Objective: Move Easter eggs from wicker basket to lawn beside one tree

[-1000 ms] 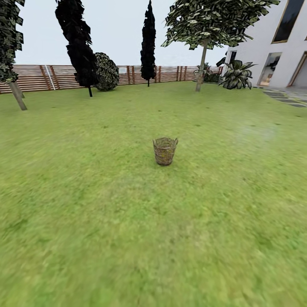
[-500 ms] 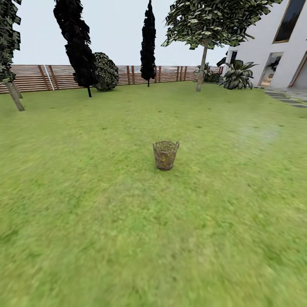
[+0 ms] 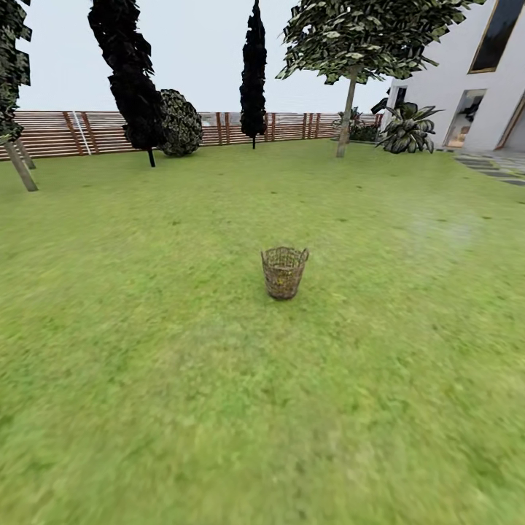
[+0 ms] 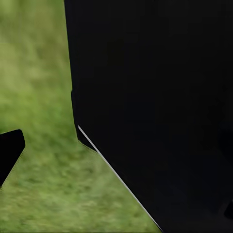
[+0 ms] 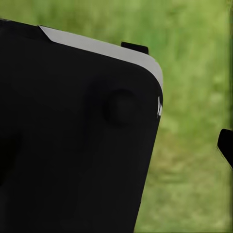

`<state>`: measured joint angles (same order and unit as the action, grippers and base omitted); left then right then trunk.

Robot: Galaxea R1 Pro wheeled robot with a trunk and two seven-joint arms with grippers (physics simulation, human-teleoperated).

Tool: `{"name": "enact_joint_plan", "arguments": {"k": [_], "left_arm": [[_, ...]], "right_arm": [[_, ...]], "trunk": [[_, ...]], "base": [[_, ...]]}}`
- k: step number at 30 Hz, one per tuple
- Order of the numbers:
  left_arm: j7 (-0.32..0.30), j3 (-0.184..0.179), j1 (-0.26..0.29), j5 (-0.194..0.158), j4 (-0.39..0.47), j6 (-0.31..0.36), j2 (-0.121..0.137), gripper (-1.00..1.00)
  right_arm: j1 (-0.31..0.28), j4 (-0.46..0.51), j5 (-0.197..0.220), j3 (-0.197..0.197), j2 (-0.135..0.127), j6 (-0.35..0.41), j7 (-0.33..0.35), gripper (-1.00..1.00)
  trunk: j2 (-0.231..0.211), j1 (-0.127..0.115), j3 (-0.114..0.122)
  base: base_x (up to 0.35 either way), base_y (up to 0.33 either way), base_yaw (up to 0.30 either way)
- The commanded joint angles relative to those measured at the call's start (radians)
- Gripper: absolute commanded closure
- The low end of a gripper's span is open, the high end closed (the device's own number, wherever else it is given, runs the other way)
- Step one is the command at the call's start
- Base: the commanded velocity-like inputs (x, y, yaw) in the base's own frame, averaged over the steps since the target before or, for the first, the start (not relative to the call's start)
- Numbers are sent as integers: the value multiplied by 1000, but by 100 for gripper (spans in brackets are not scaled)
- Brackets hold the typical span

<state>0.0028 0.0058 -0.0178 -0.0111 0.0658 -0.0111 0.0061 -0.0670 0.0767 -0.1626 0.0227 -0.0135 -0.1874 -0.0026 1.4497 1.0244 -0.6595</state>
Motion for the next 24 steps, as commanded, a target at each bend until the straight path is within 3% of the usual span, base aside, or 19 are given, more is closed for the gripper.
{"name": "enact_joint_plan", "arguments": {"k": [1, 24], "left_arm": [[1, 0, -1, -1, 2, -1, 0, -100], [0, 0, -1, -1, 2, -1, 0, -100]], "right_arm": [[0, -1, -5, 2, 0, -3, 0, -100], [0, -3, -2, 2, 0, -3, -1, -100]], "trunk": [[0, 1, -1], [0, 1, -1]], "base": [[315, 0, 0], [315, 0, 0]]}}
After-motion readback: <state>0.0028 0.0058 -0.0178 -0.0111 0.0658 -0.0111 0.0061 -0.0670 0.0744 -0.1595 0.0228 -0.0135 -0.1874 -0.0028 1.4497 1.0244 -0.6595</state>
